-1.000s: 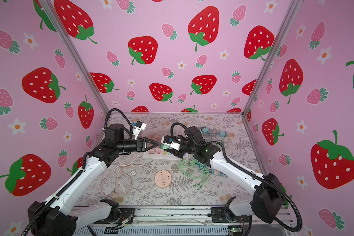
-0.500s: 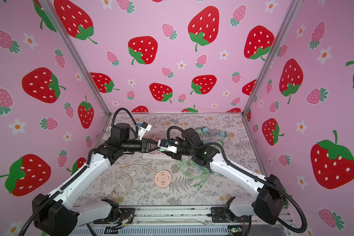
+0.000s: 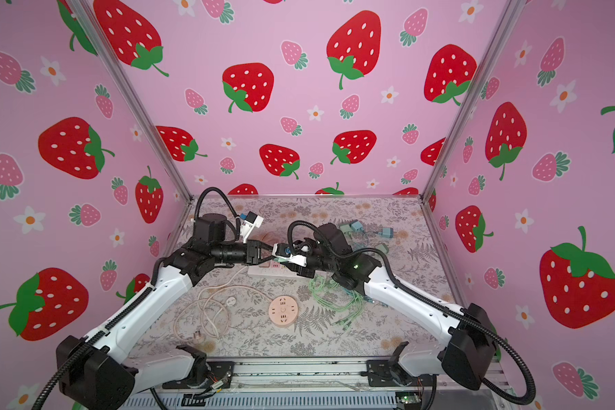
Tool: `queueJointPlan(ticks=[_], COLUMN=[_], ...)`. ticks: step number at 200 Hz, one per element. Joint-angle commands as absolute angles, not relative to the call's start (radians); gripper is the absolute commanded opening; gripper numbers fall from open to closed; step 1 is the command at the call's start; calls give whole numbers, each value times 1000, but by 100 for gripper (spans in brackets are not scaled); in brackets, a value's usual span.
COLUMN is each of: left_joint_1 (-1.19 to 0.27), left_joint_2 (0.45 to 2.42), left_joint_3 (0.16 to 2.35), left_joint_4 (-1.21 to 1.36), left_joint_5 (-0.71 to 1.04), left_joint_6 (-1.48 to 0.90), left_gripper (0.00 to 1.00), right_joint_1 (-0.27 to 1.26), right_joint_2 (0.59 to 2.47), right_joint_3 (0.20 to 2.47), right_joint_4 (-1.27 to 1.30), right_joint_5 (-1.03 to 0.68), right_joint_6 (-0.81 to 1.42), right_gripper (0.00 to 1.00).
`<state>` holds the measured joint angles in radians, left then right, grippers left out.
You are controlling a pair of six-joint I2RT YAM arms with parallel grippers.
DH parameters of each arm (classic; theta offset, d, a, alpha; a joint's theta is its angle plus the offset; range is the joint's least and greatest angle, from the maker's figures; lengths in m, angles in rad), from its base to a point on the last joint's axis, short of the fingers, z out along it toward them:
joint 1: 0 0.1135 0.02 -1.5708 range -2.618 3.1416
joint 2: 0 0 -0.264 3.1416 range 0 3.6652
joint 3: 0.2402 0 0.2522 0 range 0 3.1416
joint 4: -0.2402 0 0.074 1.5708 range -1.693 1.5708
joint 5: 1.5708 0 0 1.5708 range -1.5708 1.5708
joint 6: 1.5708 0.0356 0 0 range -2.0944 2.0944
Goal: Insert the plug
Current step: 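Bring the green charger between the left gripper's fingers while the right gripper holds it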
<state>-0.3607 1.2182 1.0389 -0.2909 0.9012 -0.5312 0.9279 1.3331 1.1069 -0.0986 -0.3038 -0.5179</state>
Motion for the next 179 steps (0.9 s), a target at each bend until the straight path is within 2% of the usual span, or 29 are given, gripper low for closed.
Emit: queueJointPlan(ticks=[1, 16, 38, 68, 77, 80, 88, 108, 134, 179], left_joint_1=[-373, -373, -372, -371, -370, -370, -371, -369, -370, -370], left_joint_2=[1221, 1227, 1236, 1256, 1263, 1265, 1269, 1270, 1254, 1243], left_joint_3=[1083, 1084, 1084, 1102, 1109, 1111, 1115, 1113, 1050, 971], left_joint_4=[-270, -254, -227, -210, -204, -201, -191, -141, 57, 307], left_joint_5=[944, 940, 911, 879, 865, 863, 847, 799, 806, 863], left_joint_6=[-514, -520, -525, -511, -506, -505, -505, -517, -599, -687], left_gripper=[18, 14, 9, 7, 7, 3, 0, 0, 0, 0], right_joint_1=[932, 932, 932, 929, 927, 924, 919, 897, 853, 727], right_joint_2=[1301, 1286, 1240, 1142, 1120, 1107, 1086, 1047, 1018, 991], right_joint_3=[1112, 1093, 1048, 975, 959, 953, 936, 902, 850, 707], right_joint_4=[-80, -67, -36, 10, 20, 25, 36, 48, 72, 283], right_joint_5=[-263, -225, -184, -165, -160, -161, -169, -248, -308, -579], right_joint_6=[-526, -511, -461, -369, -337, -318, -274, -161, -21, 212], right_gripper=[37, 43, 61, 76, 77, 78, 80, 80, 79, 76])
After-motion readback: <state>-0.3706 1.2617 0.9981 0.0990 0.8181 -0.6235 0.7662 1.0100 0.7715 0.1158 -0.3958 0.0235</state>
